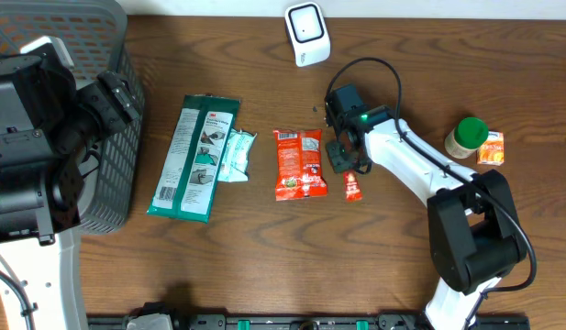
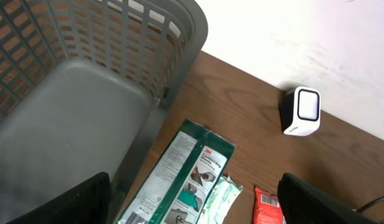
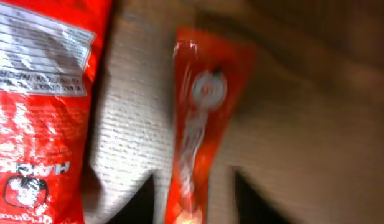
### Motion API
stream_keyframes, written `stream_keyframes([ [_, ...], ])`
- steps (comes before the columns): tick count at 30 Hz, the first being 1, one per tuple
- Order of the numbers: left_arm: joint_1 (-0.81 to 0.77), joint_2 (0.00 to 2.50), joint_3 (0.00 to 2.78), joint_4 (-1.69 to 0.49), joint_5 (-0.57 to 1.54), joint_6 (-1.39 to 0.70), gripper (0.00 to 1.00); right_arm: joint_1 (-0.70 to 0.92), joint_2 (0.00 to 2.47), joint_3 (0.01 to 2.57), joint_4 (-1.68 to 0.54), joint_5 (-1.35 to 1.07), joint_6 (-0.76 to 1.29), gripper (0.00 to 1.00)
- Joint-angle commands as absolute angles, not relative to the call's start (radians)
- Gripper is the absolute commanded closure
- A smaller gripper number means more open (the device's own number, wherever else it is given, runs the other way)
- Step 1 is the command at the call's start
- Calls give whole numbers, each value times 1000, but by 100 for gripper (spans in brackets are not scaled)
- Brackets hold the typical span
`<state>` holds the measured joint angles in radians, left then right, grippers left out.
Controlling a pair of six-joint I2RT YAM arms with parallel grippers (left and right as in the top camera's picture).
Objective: Scan the item barcode
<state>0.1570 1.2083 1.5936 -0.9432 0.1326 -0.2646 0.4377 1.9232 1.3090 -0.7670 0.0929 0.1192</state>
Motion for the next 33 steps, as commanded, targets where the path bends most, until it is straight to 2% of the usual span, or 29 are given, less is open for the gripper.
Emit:
stream_keyframes([
  [1,161,1208,1594,-945,139,-256,15,424,1913,1328,-770,123,107,48],
  [4,161,1208,1594,-945,139,-256,15,415,1908,1377,-819,95,107,46],
  [8,161,1208,1594,-945,139,-256,15,402,1906,1488,-963,57,108,49],
  [10,161,1208,1594,-945,139,-256,15,398,1906,1516,-1009,26,108,64],
  [12,161,1208,1594,-945,139,-256,15,398,1906,1515,-1018,-8,108,94],
  [13,161,1208,1594,-945,139,-256,15,398,1907,1509,-1015,-15,109,99],
  [29,161,1208,1594,-945,139,-256,14,402,1912,1233,-753,-17,163,98],
  [33,161,1208,1594,-945,139,-256,14,400,1901,1286,-779,-17,132,84],
])
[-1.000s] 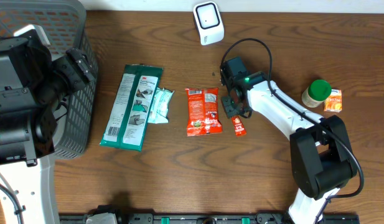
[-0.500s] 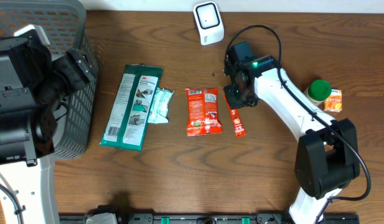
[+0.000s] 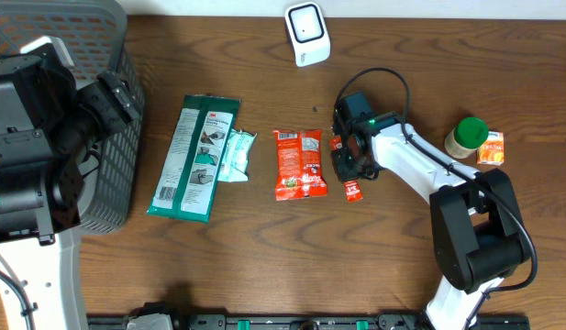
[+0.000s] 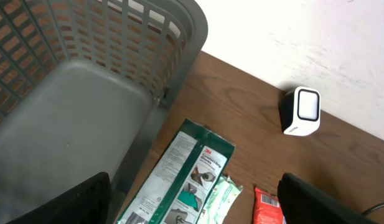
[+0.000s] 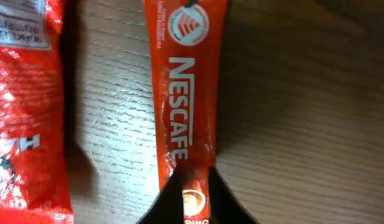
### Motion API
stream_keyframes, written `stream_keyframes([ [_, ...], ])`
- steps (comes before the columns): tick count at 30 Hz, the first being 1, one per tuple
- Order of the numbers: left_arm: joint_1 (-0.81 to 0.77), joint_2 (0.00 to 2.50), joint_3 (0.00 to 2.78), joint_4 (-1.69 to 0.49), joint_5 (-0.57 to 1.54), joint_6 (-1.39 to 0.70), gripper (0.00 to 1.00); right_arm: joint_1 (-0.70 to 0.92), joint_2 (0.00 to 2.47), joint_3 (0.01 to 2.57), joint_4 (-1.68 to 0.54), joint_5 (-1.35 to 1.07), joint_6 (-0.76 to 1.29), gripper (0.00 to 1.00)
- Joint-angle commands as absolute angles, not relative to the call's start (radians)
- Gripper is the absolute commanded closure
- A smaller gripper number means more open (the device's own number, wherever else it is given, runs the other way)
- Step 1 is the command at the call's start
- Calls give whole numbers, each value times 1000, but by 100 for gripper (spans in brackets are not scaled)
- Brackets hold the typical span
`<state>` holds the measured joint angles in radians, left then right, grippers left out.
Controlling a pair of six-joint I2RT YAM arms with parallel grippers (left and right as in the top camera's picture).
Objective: Scan the item barcode
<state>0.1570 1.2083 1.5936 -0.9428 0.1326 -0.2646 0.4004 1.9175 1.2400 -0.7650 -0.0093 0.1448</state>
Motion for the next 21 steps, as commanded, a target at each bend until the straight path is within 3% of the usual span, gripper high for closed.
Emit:
stream_keyframes([
  [1,161,1208,1594,-945,139,-256,14,400,1897,1311,-799,-17,132,81],
  [6,161,1208,1594,-945,139,-256,15,400,1878,1395,-894,-16,132,77],
  [9,161,1208,1594,-945,139,-256,14,397,1877,1394,-911,-16,128,64],
  [21,161,1208,1594,-945,139,-256,15,435,1884,1281,-838,-27,114,61],
])
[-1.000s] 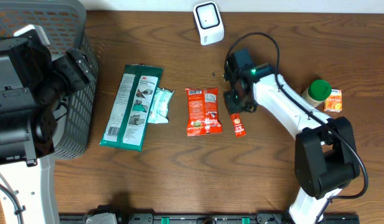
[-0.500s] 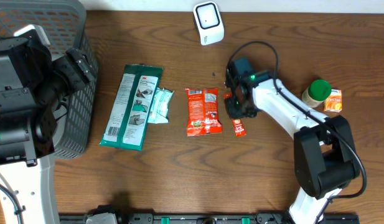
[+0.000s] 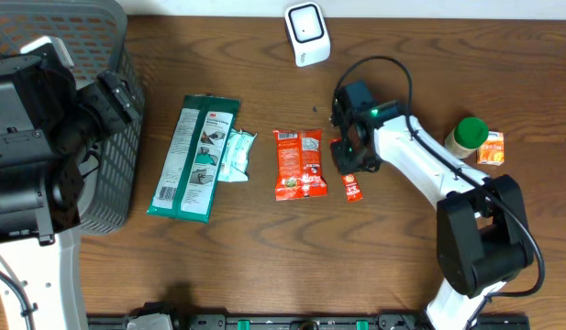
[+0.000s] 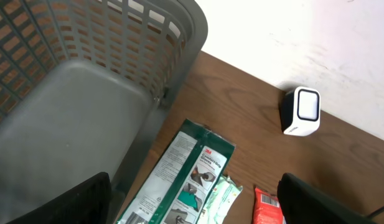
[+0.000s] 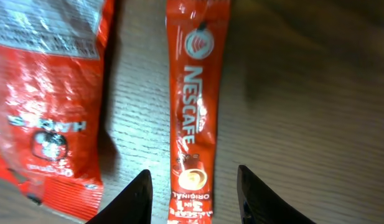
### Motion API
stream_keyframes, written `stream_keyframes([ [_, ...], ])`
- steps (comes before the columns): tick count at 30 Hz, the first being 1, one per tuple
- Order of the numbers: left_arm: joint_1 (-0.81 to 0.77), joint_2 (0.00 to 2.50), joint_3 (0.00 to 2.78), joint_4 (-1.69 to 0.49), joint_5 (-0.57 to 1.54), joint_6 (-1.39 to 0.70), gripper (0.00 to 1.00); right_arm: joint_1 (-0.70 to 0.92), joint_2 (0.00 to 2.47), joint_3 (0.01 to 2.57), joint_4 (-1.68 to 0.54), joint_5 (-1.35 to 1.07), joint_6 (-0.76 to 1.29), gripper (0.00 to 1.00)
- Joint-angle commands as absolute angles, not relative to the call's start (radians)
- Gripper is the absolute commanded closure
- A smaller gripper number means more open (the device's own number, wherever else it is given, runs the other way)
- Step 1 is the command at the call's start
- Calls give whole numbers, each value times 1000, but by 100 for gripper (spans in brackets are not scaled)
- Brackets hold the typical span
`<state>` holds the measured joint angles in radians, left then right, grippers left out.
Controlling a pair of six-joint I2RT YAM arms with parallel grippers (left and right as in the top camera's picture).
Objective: Scan the item barcode
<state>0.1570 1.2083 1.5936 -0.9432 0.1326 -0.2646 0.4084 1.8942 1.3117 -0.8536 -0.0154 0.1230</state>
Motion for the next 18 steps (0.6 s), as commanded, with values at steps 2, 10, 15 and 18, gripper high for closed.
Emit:
stream_keyframes([
  [2,161,1208,1594,-945,139,-256,15,451,1884,1254,-802,-19,115,63],
  [10,161,1208,1594,-945,139,-256,15,496,1884,1158,-678,186,115,69],
  [15,161,1208,1594,-945,139,-256,15,498,1884,1112,-603,190,119,73],
  [18,161,1208,1594,-945,139,-256,15,498,1884,1103,-602,191,118,80],
])
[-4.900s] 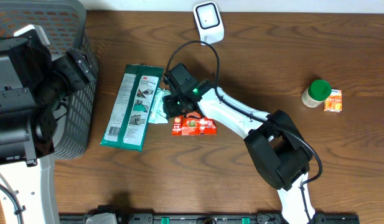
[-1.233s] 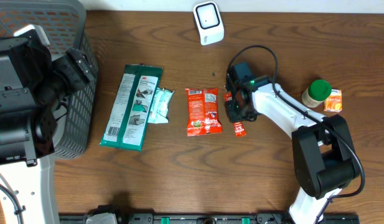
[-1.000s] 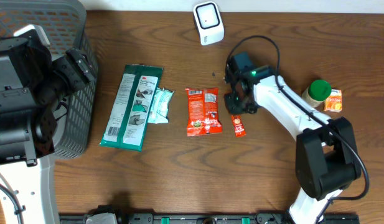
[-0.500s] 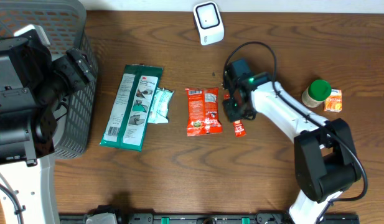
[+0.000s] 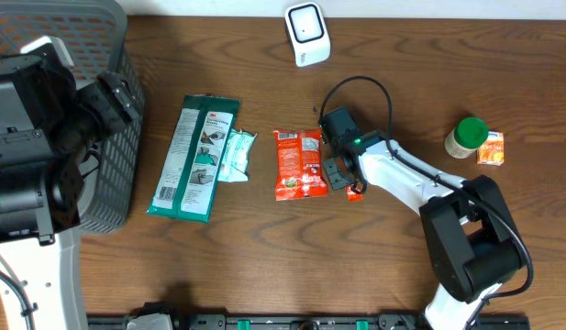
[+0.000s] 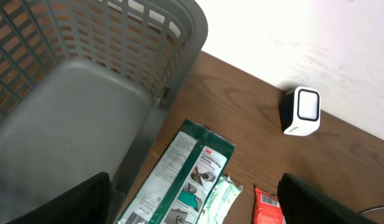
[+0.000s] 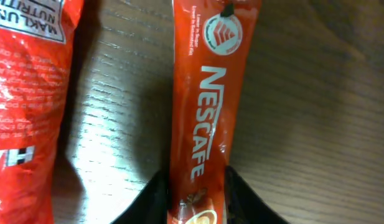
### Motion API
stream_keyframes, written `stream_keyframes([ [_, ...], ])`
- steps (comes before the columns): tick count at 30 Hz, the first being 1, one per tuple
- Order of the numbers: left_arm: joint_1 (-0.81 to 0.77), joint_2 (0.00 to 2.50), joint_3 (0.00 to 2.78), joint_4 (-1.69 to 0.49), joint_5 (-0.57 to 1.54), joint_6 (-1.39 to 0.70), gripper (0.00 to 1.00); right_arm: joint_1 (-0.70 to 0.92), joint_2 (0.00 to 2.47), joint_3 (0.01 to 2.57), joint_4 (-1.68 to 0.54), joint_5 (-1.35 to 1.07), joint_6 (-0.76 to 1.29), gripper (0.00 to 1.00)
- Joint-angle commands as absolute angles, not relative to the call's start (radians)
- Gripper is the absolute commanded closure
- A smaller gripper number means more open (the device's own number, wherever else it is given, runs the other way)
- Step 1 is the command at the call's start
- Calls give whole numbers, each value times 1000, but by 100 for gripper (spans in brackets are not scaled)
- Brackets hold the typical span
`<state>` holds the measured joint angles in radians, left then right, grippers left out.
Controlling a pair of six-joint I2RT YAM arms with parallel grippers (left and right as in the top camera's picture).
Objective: Scan the item barcode
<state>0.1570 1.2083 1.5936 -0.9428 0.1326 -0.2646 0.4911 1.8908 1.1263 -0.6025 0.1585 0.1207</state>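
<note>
A red Nescafe sachet (image 7: 207, 124) lies flat on the brown table, right of a red snack pouch (image 5: 298, 163). My right gripper (image 7: 196, 205) is low over the sachet's near end, and its dark fingers (image 7: 155, 202) press against both long edges. From overhead, only the sachet's tip (image 5: 354, 192) shows past the right gripper (image 5: 340, 172). The white scanner (image 5: 306, 33) stands at the table's far edge and also shows in the left wrist view (image 6: 302, 112). My left gripper (image 6: 192, 208) hangs open by the basket, holding nothing.
A grey mesh basket (image 5: 117, 188) stands at the left. A green 3M pack (image 5: 195, 158) and a small pale wipes packet (image 5: 235, 156) lie left of the pouch. A green-lidded jar (image 5: 466, 137) and an orange packet (image 5: 491, 148) sit at the right.
My right gripper was wide open and higher over the sachet. Now it is lower, with its fingers closed in against the sachet's sides. The left arm has not moved.
My right gripper first hung open over the sachet in a blurred view. Then it was pinched shut on the sachet's near end. After that it stood wide open above it, and now it grips it again. The sachet remains on the table beside the pouch.
</note>
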Motion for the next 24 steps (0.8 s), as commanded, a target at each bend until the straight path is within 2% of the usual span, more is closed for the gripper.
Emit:
stream_keyframes([
  [1,161,1208,1594,-945,139,-256,15,498,1884,1102,-602,191,118,82],
  [2,161,1208,1594,-945,139,-256,15,498,1884,1102,-603,191,119,85],
  [4,161,1208,1594,-945,139,-256,15,496,1884,1102,-602,191,119,99],
  [7,161,1208,1594,-945,139,-256,15,483,1868,1114,-612,159,127,99],
  [11,161,1208,1594,-945,139,-256,15,438,1796,1135,-639,1,126,99],
  [17,161,1208,1594,-945,139,-256,15,268,1714,1134,-701,-385,111,99],
  [24,161,1208,1594,-945,139,-256,15,107,1797,1059,-638,-801,95,99],
])
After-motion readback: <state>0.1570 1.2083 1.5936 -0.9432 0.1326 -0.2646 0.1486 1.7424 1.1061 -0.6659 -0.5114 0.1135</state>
